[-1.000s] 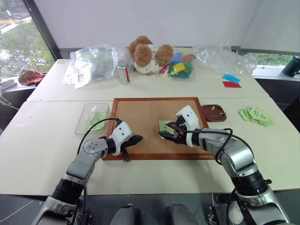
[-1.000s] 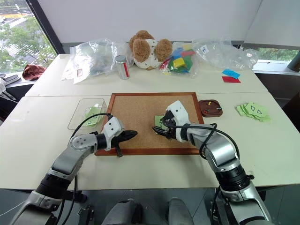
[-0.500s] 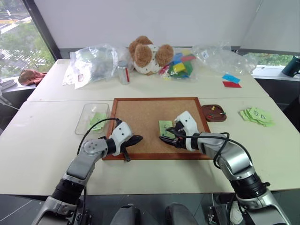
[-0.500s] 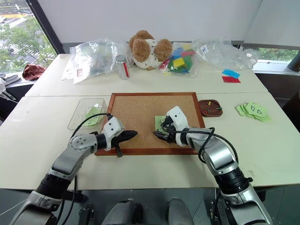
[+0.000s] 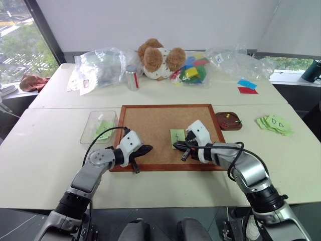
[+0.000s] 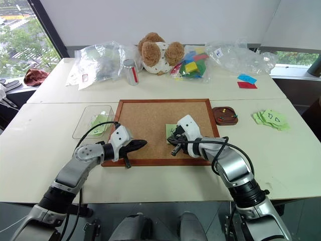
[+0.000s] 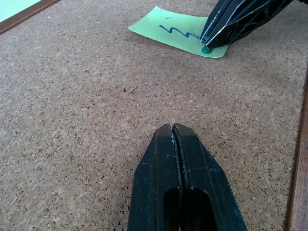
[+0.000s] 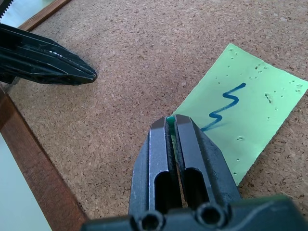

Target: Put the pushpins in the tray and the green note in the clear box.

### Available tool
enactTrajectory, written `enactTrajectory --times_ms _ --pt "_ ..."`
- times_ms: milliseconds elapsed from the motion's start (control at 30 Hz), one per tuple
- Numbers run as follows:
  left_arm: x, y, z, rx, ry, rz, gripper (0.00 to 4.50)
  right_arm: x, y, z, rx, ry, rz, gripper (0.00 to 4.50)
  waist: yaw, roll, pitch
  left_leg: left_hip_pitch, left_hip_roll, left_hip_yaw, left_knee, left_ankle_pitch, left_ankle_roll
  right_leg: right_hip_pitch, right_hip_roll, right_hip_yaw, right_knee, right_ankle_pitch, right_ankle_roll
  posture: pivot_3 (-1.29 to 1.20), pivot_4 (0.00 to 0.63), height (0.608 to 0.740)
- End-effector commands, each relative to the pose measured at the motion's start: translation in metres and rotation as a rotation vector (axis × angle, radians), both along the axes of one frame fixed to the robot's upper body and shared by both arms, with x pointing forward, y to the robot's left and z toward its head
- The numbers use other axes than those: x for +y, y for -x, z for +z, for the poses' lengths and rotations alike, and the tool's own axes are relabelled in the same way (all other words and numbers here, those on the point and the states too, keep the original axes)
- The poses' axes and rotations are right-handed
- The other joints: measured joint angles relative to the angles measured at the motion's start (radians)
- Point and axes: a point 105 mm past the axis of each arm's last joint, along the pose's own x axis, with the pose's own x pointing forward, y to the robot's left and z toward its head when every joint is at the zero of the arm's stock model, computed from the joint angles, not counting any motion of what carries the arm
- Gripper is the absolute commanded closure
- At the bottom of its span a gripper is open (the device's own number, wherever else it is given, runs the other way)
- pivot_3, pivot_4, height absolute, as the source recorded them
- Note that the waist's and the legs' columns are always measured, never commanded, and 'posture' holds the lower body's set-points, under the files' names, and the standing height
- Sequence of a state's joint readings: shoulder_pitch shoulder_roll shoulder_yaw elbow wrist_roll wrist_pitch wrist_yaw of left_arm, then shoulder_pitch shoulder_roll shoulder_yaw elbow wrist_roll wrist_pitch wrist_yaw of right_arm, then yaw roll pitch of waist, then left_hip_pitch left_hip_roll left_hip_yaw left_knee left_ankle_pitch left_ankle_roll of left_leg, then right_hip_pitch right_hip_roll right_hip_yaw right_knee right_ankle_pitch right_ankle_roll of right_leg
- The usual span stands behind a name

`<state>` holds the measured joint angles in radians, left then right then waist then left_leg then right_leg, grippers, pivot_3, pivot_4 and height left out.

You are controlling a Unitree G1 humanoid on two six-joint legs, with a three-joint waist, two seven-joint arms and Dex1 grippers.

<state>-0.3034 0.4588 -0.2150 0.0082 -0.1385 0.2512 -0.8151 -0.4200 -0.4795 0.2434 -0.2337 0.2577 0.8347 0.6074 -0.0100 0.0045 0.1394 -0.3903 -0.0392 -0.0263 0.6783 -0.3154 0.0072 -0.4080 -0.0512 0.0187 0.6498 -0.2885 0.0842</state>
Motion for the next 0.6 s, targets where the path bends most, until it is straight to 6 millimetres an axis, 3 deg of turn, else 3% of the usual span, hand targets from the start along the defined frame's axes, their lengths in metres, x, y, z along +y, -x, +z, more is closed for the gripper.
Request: enactTrajectory --times_ms 33,200,367,500,600 --pt "0.005 0.007 -0.026 0.088 -0.054 0.019 4.50 0.001 -0.003 0.040 -0.112 -0.032 0.020 4.46 0.000 0.000 0.000 0.000 0.000 0.000 0.000 0.000 0.000 0.000 0.000 0.000 0.000 0.000 0.000 0.00 0.150 0.740" --pt "0.004 0.006 -0.028 0.091 -0.055 0.021 4.50 -0.001 -0.003 0.065 -0.162 -0.035 0.025 4.46 0.001 0.000 0.000 0.000 0.000 0.000 0.000 0.000 0.000 -0.001 0.000 0.000 0.000 0.000 0.000 0.00 0.150 0.740" --pt "0.002 0.005 -0.027 0.097 -0.037 0.026 4.50 -0.004 0.001 0.073 -0.184 -0.016 0.033 4.46 0.002 0.000 0.000 0.000 0.000 0.000 0.000 0.000 0.000 0.000 0.000 0.000 0.000 0.000 0.000 0.00 0.150 0.740" --pt "-0.001 -0.002 -0.013 0.103 0.035 0.042 4.50 -0.006 0.007 0.078 -0.193 0.002 0.061 4.46 0.004 0.000 0.000 0.000 0.000 0.000 0.000 0.000 0.000 0.000 -0.001 0.000 0.000 0.000 0.000 0.00 0.150 0.740" --pt "-0.002 -0.009 0.007 0.120 0.135 0.059 3.64 -0.009 0.010 0.082 -0.201 0.023 0.075 4.50 0.004 -0.001 0.000 -0.001 0.000 0.000 0.000 0.000 0.000 0.000 -0.001 0.000 0.000 0.000 0.000 0.00 0.150 0.740"
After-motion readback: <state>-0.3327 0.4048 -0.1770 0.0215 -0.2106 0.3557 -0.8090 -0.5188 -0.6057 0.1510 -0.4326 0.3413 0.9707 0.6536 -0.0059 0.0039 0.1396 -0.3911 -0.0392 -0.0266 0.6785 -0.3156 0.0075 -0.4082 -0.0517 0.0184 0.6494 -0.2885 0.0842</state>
